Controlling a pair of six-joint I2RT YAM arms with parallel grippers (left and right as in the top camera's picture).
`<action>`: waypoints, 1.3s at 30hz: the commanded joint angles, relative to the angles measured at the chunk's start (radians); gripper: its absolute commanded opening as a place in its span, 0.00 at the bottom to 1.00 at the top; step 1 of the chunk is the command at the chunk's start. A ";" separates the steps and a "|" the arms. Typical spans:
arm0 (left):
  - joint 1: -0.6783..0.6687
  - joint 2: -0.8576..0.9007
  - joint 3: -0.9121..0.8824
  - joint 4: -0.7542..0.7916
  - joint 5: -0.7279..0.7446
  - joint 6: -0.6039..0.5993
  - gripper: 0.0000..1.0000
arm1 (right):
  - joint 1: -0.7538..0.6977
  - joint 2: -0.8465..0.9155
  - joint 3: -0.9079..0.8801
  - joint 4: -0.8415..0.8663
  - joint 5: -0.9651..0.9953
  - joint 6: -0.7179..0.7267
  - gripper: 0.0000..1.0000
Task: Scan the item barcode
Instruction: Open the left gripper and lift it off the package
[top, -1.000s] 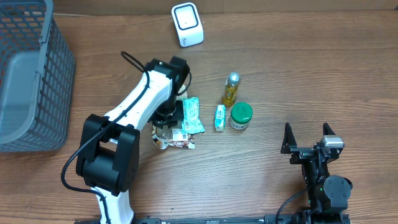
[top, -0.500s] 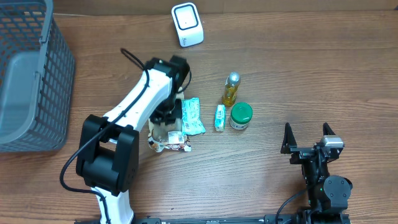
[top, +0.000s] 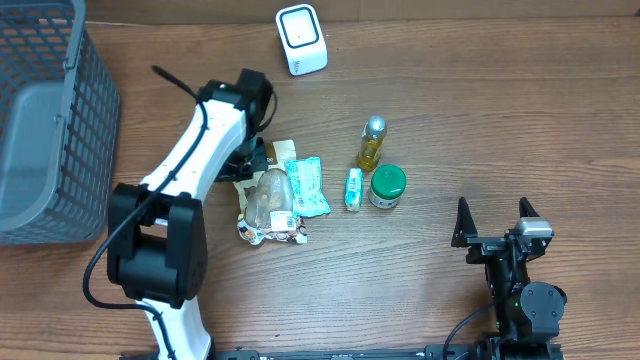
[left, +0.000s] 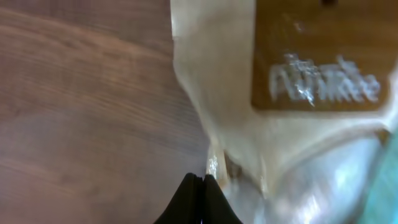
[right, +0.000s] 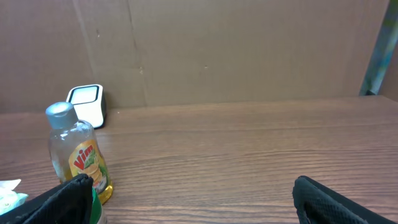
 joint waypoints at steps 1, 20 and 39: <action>0.006 -0.018 -0.089 0.100 -0.013 0.076 0.04 | -0.003 -0.008 -0.011 0.006 0.010 0.004 1.00; -0.035 -0.019 -0.077 0.247 0.222 0.150 0.04 | -0.003 -0.008 -0.011 0.006 0.010 0.004 1.00; -0.012 -0.019 0.344 -0.073 0.332 0.151 0.07 | -0.003 -0.008 -0.011 0.006 0.010 0.004 1.00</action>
